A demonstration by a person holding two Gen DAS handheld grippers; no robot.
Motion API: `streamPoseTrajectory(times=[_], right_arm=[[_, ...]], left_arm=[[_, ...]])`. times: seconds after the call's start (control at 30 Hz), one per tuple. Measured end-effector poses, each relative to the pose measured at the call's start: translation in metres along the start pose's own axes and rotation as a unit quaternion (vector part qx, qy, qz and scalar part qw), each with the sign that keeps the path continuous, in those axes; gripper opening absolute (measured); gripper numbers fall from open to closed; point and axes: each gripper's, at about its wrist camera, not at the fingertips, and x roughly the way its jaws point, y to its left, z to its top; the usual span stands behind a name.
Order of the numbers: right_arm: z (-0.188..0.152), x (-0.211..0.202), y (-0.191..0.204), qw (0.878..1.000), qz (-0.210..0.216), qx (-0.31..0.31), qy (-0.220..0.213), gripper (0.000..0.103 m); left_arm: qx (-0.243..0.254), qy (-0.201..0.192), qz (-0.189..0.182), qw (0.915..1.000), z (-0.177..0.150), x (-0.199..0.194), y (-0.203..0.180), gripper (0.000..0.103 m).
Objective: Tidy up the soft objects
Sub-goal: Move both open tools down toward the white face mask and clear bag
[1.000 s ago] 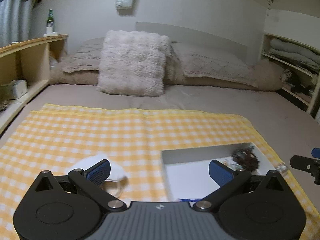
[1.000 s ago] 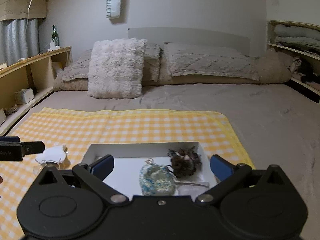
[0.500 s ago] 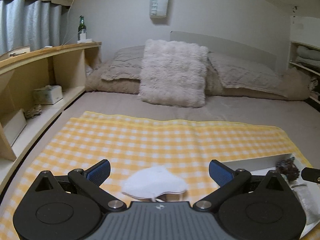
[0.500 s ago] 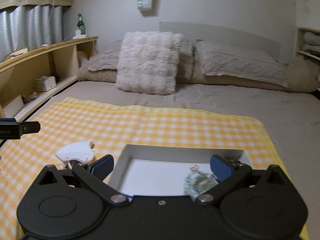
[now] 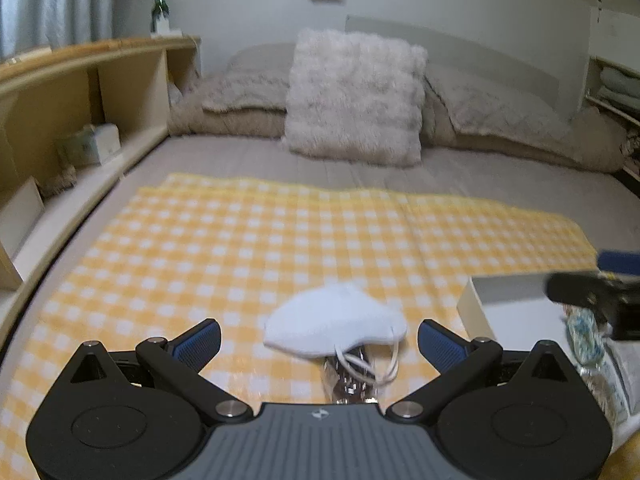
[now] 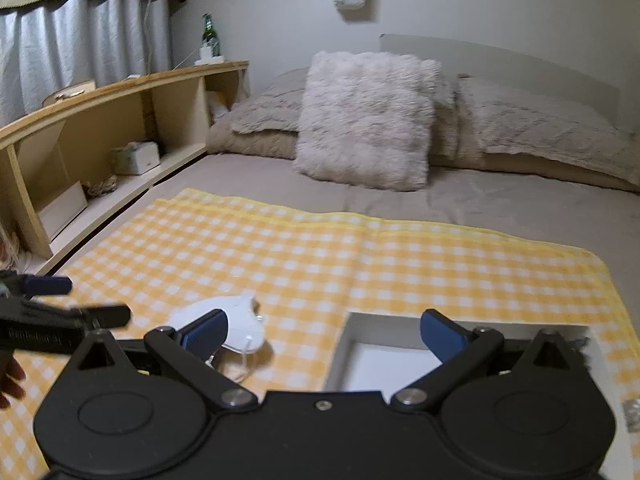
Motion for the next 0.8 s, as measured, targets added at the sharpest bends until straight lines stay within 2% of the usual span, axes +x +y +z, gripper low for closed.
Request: streamPoseTrajectory(times=[0.1, 0.17, 0.27, 0.37, 0.5, 0.63, 0.8], right_arm=[[0.003, 0.017, 0.012, 1.0, 0.024, -0.012, 0.014, 0.103], [0.005, 0.028, 0.019, 0.999, 0.031, -0.018, 0.016, 0.103], [0.008, 0.042, 0.025, 0.999, 0.04, -0.022, 0.017, 0.103], [0.011, 0.057, 0.03, 0.999, 0.047, -0.022, 0.002, 0.103], [0.014, 0.079, 0.036, 0.998, 0.053, -0.021, 0.002, 0.103], [0.018, 0.105, 0.038, 0.997, 0.07, -0.016, 0.039, 0.103], [0.013, 0.139, 0.047, 0.99, 0.108, -0.014, 0.094, 0.103]], left_arm=[[0.013, 0.027, -0.012, 0.9995, -0.007, 0.013, 0.001, 0.098], [0.027, 0.038, -0.018, 0.9988, -0.012, 0.021, 0.001, 0.088], [0.041, 0.062, -0.033, 0.9967, -0.018, 0.036, 0.002, 0.08], [0.055, 0.079, -0.044, 0.9944, -0.025, 0.049, 0.001, 0.073], [0.086, 0.091, -0.057, 0.9905, -0.031, 0.063, -0.007, 0.07], [0.113, 0.098, -0.065, 0.9866, -0.036, 0.08, -0.015, 0.07], [0.119, 0.105, -0.07, 0.9848, -0.039, 0.096, -0.018, 0.07]])
